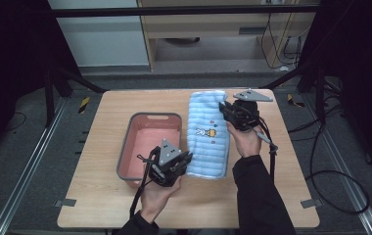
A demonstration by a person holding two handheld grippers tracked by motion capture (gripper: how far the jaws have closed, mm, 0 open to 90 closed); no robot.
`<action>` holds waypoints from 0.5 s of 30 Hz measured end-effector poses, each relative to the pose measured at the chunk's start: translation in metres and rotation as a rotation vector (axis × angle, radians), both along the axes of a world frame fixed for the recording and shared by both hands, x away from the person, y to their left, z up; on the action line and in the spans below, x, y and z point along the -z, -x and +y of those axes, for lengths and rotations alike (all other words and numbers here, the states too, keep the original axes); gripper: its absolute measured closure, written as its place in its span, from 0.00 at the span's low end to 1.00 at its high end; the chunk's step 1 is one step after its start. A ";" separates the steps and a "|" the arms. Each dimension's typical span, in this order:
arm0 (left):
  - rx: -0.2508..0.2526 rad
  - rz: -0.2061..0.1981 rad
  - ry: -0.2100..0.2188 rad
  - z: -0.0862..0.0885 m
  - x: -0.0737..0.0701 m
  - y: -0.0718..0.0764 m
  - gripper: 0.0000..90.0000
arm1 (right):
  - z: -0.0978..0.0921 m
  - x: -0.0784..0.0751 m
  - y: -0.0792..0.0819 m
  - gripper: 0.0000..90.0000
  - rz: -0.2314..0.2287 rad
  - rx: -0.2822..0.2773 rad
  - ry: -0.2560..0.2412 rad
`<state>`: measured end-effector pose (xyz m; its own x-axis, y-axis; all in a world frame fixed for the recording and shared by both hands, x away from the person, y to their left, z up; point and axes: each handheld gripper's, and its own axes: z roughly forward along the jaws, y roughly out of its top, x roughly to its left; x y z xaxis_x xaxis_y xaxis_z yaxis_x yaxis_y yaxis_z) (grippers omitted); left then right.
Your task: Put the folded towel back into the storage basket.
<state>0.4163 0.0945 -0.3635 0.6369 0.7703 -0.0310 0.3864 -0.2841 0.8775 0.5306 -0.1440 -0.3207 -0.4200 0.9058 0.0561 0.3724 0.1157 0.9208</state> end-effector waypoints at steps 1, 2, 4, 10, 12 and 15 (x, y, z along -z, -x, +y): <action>-0.003 -0.004 0.000 0.005 -0.002 0.000 0.95 | 0.007 -0.004 0.000 0.89 -0.010 -0.008 -0.003; -0.006 -0.006 -0.001 0.008 -0.004 0.001 0.95 | 0.007 -0.004 0.000 0.89 -0.010 -0.008 -0.003; -0.018 -0.014 -0.002 0.016 -0.008 0.001 0.95 | 0.013 -0.006 -0.001 0.89 -0.013 -0.014 -0.003; -0.046 -0.021 0.006 0.040 -0.014 0.001 0.95 | 0.032 -0.007 -0.005 0.89 -0.017 -0.031 -0.008; -0.058 -0.025 0.011 0.045 -0.015 0.001 0.95 | 0.040 -0.006 -0.007 0.89 -0.017 -0.035 -0.012; -0.070 -0.030 0.016 0.054 -0.016 0.000 0.95 | 0.053 -0.007 -0.010 0.89 -0.021 -0.044 -0.013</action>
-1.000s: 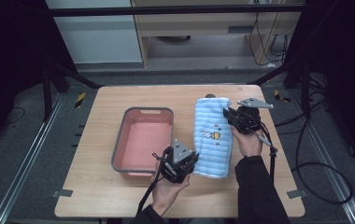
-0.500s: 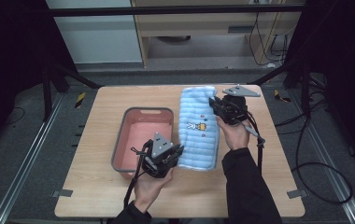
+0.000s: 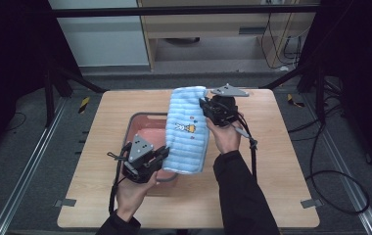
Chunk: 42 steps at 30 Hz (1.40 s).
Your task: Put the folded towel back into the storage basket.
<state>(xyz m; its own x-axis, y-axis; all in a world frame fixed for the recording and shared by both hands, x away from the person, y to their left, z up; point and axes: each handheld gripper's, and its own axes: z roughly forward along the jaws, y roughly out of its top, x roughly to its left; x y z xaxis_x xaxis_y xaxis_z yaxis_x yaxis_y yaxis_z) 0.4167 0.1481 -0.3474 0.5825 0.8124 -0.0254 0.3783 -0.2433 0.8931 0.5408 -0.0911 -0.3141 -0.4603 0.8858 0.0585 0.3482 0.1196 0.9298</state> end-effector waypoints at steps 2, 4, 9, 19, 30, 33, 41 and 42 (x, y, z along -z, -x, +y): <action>-0.006 0.000 0.002 0.006 -0.001 -0.001 0.95 | 0.007 0.000 -0.003 0.89 0.003 -0.002 -0.009; -0.012 0.000 -0.002 0.011 -0.001 -0.001 0.95 | 0.012 0.000 -0.006 0.89 0.004 -0.007 -0.013; -0.026 0.003 0.001 0.023 -0.001 -0.005 0.95 | 0.027 0.000 -0.012 0.89 0.006 -0.021 -0.009; -0.058 0.006 0.009 0.047 -0.001 -0.006 0.95 | 0.051 0.005 -0.021 0.89 0.021 -0.049 -0.023; -0.093 0.017 0.012 0.071 0.002 -0.008 0.95 | 0.076 0.008 -0.026 0.89 0.017 -0.075 -0.033; -0.103 0.023 -0.001 0.074 0.006 -0.011 0.95 | 0.084 0.015 -0.031 0.89 0.023 -0.080 -0.029; -0.131 0.064 -0.048 0.079 0.027 -0.021 0.95 | 0.094 0.038 -0.040 0.88 0.058 -0.081 -0.003; -0.133 0.074 -0.050 0.078 0.029 -0.023 0.95 | 0.094 0.041 -0.041 0.89 0.066 -0.080 -0.006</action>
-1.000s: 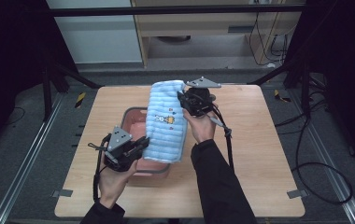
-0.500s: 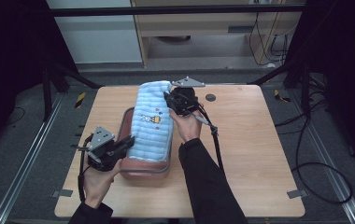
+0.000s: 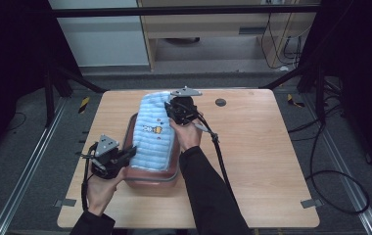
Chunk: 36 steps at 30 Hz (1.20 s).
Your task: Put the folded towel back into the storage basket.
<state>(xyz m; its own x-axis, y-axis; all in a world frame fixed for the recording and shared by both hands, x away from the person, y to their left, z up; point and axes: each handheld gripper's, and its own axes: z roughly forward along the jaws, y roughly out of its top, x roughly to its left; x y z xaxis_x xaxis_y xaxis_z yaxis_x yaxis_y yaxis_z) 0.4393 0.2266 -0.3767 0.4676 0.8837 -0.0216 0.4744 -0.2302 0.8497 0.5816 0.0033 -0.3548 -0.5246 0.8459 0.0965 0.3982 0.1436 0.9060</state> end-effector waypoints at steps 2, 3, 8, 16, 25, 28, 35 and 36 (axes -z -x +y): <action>0.001 0.014 -0.003 -0.001 0.004 -0.002 0.95 | 0.001 0.007 -0.002 0.89 0.008 0.002 0.007; 0.001 0.019 -0.004 -0.001 0.006 -0.002 0.95 | 0.001 0.010 -0.003 0.88 0.012 0.002 0.009; 0.006 0.036 -0.031 -0.007 0.015 -0.005 0.95 | -0.001 0.023 -0.006 0.88 0.029 0.006 0.011; 0.010 0.067 -0.068 -0.014 0.029 -0.007 0.95 | -0.001 0.044 -0.009 0.88 0.055 0.004 0.015; 0.007 0.099 -0.087 -0.014 0.040 -0.007 0.94 | 0.003 0.060 -0.010 0.88 0.079 -0.008 0.027; 0.002 0.106 -0.093 -0.013 0.043 -0.007 0.94 | 0.004 0.066 -0.009 0.88 0.086 -0.009 0.030; -0.010 0.131 -0.105 -0.013 0.050 -0.008 0.94 | 0.006 0.075 -0.009 0.88 0.112 -0.015 0.045; -0.011 0.135 -0.109 -0.013 0.051 -0.008 0.94 | 0.007 0.076 -0.009 0.88 0.115 -0.017 0.046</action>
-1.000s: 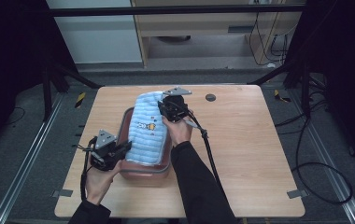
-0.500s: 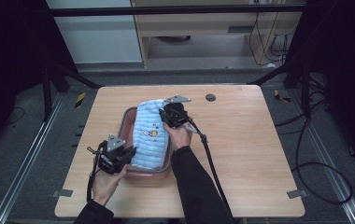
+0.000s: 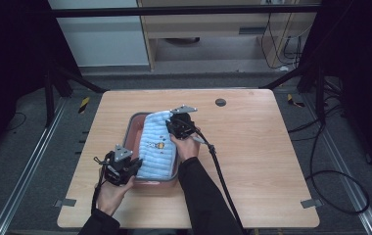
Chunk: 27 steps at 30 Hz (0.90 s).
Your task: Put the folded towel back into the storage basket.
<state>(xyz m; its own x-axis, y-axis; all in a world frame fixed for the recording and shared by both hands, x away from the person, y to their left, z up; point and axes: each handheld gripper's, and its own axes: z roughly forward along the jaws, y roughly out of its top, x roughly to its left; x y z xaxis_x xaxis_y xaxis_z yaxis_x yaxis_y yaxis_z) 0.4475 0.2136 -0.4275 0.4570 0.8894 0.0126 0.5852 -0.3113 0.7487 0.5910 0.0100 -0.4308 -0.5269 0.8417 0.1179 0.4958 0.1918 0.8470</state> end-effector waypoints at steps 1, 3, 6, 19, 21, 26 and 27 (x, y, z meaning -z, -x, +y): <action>-0.001 0.004 -0.003 0.000 0.001 0.000 0.94 | 0.001 0.001 0.000 0.88 0.000 -0.003 0.006; -0.007 0.010 -0.006 0.000 0.002 -0.001 0.93 | 0.001 0.004 -0.001 0.87 0.001 -0.005 0.021; -0.019 0.014 -0.004 0.001 0.003 -0.001 0.90 | 0.002 0.007 -0.002 0.82 0.014 -0.011 0.039; -0.076 -0.047 0.028 0.010 -0.005 0.000 0.57 | -0.010 -0.008 0.004 0.54 -0.045 0.007 0.035; -0.079 -0.072 0.037 0.012 -0.008 0.001 0.52 | -0.015 -0.013 0.006 0.50 -0.053 0.011 0.030; -0.056 -0.123 0.089 0.019 -0.020 0.006 0.43 | -0.035 -0.025 0.015 0.37 -0.076 0.023 0.001; -0.052 -0.126 0.090 0.020 -0.021 0.006 0.41 | -0.041 -0.027 0.017 0.35 -0.070 0.023 -0.004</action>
<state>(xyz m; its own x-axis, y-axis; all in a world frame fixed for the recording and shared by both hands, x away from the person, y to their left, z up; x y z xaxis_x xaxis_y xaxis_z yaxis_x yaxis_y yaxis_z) 0.4414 0.2339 -0.4065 0.4106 0.9117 -0.0138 0.4981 -0.2115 0.8410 0.5739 -0.0307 -0.4034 -0.5141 0.8535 0.0852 0.4396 0.1769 0.8806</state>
